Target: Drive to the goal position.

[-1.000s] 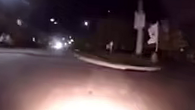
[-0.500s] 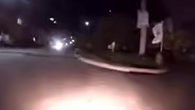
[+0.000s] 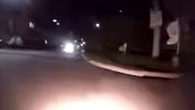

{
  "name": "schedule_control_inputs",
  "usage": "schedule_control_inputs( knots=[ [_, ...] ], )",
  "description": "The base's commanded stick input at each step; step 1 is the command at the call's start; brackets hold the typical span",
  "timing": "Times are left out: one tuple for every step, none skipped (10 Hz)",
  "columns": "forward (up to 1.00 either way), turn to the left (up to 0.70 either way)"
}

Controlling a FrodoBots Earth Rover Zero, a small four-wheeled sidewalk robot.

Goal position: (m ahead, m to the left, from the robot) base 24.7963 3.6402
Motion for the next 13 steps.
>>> schedule_control_inputs(
  knots=[
    [0.70,0.00],
    [0.70,0.00],
    [0.70,0.00],
    [0.70,0.00],
    [0.70,0.00],
    [0.70,0.00],
    [0.70,0.00],
    [0.70,0.00],
    [0.70,0.00],
    [0.70,0.00],
    [0.70,0.00],
    [0.70,0.00],
    [0.70,0.00]
  ],
)
